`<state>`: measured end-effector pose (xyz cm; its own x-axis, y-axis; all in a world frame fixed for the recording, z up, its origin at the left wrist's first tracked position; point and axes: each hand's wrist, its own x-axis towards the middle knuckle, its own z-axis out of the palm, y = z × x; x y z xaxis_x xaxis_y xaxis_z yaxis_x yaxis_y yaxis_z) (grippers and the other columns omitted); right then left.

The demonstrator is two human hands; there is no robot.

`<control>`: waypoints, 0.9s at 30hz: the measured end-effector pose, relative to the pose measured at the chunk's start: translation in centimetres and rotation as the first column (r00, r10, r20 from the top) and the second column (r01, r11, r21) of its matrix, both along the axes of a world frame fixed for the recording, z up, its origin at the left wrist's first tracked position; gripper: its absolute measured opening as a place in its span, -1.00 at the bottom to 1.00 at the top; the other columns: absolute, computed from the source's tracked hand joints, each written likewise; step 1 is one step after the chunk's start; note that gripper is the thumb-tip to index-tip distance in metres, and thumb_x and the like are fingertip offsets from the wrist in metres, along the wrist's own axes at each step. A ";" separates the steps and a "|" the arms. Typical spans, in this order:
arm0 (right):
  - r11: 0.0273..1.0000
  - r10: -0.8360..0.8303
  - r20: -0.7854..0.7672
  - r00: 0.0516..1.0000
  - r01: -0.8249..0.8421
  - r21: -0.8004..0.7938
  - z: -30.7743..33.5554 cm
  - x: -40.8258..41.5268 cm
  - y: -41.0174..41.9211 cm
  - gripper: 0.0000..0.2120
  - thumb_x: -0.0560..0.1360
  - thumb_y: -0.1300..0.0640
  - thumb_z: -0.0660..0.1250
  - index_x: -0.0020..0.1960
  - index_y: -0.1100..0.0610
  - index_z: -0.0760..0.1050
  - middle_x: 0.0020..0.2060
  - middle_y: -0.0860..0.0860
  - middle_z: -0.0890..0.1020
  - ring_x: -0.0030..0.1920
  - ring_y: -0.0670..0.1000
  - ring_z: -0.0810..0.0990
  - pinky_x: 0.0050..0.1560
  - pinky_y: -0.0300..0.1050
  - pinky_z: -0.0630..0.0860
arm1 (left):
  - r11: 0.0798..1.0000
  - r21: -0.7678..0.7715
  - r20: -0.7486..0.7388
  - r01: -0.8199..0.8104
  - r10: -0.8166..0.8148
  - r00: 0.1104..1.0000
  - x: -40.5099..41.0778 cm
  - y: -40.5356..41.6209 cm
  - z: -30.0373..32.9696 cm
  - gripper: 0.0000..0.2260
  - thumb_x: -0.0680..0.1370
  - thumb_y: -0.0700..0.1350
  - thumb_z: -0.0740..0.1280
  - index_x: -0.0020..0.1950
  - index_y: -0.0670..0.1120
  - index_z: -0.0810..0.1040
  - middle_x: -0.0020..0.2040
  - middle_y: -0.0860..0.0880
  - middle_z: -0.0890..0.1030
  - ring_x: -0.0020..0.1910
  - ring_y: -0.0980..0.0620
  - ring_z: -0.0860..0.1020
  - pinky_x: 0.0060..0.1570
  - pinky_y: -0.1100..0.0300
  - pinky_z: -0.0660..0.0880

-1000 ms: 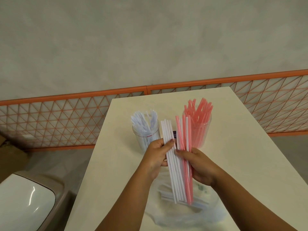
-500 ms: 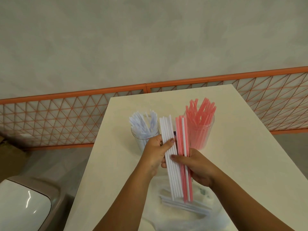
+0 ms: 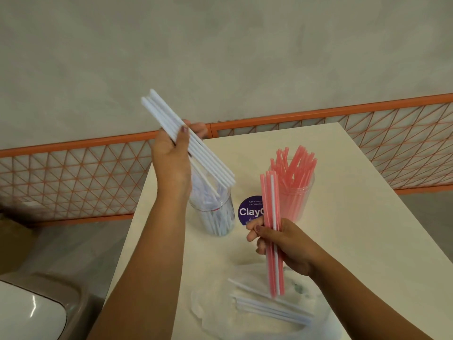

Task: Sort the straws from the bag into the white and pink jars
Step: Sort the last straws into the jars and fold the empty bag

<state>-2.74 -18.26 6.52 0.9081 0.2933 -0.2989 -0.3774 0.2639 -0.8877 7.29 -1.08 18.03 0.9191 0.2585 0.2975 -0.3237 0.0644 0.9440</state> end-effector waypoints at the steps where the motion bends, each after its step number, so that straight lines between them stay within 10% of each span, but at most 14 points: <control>1: 1.000 -0.013 -0.009 1.000 0.013 0.011 -0.2 0.0 0.0 -0.83 0.58 0.26 0.19 0.10 0.24 0.51 -0.28 0.05 0.62 -0.46 -0.09 0.45 -0.34 -0.21 0.51 | 0.994 0.067 0.072 -0.088 0.083 0.994 0.5 0.2 0.1 -0.88 0.61 -0.18 0.19 -0.09 -0.02 0.46 -0.17 -0.03 0.67 -0.10 -0.01 0.64 -0.04 0.14 0.57; 6: 0.988 -0.076 -0.061 0.995 0.083 0.127 -0.2 0.3 0.1 -0.77 0.59 0.21 0.15 0.22 0.05 0.38 -0.30 0.01 0.53 -0.50 -0.11 0.29 -0.43 -0.23 0.40 | 0.913 0.301 0.125 -0.275 0.249 0.961 1.0 -0.2 -2.6 -0.85 0.62 -0.13 0.15 0.08 -0.15 0.46 -0.19 0.18 0.56 -0.20 0.33 0.54 -0.11 0.42 0.47; 17: 0.985 -0.103 -0.013 0.995 0.103 0.140 0.0 0.2 0.3 -0.73 0.61 0.22 0.10 0.24 0.04 0.43 -0.25 0.04 0.56 -0.46 -0.08 0.36 -0.38 -0.20 0.45 | 0.852 0.514 -0.063 -0.101 0.155 0.986 0.4 -0.3 -6.6 -0.81 0.57 -0.19 0.26 0.17 -0.16 0.43 -0.07 0.06 0.55 -0.20 0.21 0.52 -0.25 0.64 0.37; 22: 0.995 -0.071 0.045 0.996 0.068 0.068 0.3 -0.1 0.4 -0.73 0.59 0.24 0.16 0.24 0.06 0.46 -0.16 0.05 0.61 -0.34 -0.05 0.52 -0.20 -0.14 0.58 | 0.859 0.477 0.066 -0.186 0.176 0.982 -0.1 0.2 -6.4 -0.87 0.50 -0.32 0.29 -0.08 -0.10 0.50 -0.14 0.04 0.59 -0.15 0.14 0.55 -0.16 0.55 0.40; 27: 0.994 -0.081 0.058 0.995 0.076 0.083 0.8 -0.4 0.5 -0.75 0.58 0.26 0.17 0.24 0.21 0.45 -0.14 0.07 0.67 -0.23 -0.01 0.62 -0.15 -0.16 0.59 | 0.663 0.740 0.028 -0.109 0.131 0.991 -0.4 0.6 -7.3 -0.75 0.61 -0.19 0.14 0.26 -0.10 0.48 0.27 -0.03 0.53 0.26 0.04 0.47 0.19 0.46 0.27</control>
<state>-3.17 -17.79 7.33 0.9450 0.2416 -0.2203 -0.2985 0.3624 -0.8830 6.89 -0.48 10.68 0.9060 0.0728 0.4170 -0.2537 -0.6952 0.6726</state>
